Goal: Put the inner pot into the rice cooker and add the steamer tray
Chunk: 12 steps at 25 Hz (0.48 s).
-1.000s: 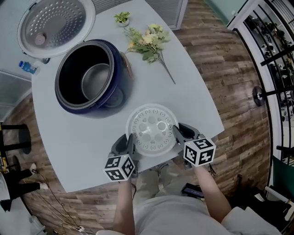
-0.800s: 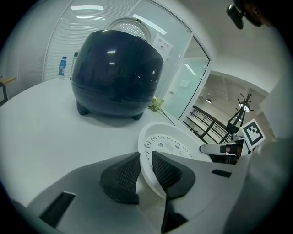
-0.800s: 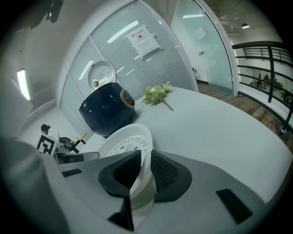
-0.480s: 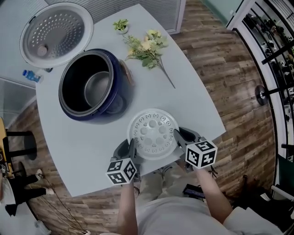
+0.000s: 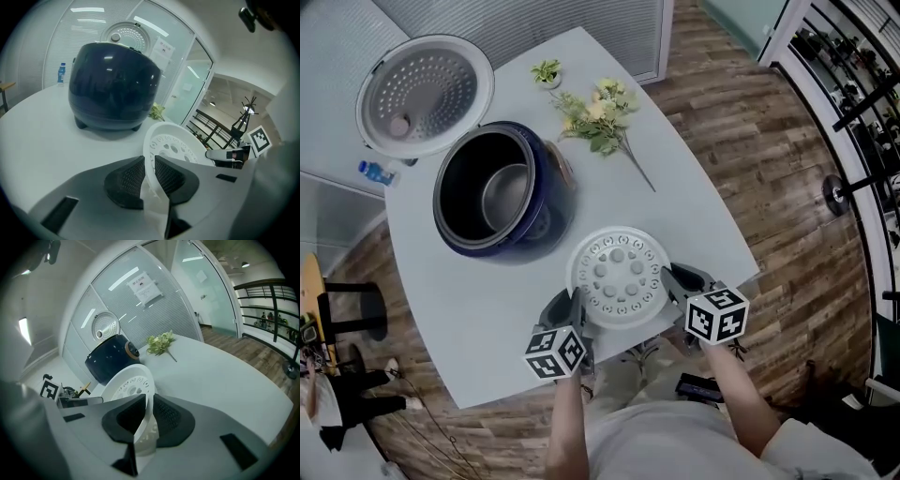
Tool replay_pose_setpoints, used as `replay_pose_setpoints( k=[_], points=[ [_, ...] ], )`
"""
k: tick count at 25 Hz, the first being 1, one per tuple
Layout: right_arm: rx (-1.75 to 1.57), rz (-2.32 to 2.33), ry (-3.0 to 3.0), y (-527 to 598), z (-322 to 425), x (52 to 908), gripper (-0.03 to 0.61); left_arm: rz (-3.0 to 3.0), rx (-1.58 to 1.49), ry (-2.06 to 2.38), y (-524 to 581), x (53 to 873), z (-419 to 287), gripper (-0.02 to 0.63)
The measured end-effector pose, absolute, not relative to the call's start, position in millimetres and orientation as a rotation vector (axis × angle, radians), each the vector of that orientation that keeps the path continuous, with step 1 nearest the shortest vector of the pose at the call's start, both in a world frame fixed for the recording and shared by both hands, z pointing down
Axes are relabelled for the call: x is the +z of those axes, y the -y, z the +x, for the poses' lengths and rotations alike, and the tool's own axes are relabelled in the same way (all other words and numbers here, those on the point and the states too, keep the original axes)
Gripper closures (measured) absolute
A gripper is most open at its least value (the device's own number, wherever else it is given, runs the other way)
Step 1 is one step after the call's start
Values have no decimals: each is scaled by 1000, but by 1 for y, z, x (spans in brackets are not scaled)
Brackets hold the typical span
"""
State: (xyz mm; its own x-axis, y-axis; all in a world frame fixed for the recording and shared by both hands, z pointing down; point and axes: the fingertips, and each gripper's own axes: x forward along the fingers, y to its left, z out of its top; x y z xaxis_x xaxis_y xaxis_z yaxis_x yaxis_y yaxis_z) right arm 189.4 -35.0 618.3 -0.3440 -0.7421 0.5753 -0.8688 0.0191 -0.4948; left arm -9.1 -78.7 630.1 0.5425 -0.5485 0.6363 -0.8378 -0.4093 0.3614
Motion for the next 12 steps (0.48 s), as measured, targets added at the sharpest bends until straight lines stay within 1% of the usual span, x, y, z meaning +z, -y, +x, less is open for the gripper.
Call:
replay_pose_setpoints(
  k=[12],
  points=[
    [1208, 1713, 2217, 46, 199, 573, 526, 2197, 529, 1156, 95, 579, -1, 548]
  ],
)
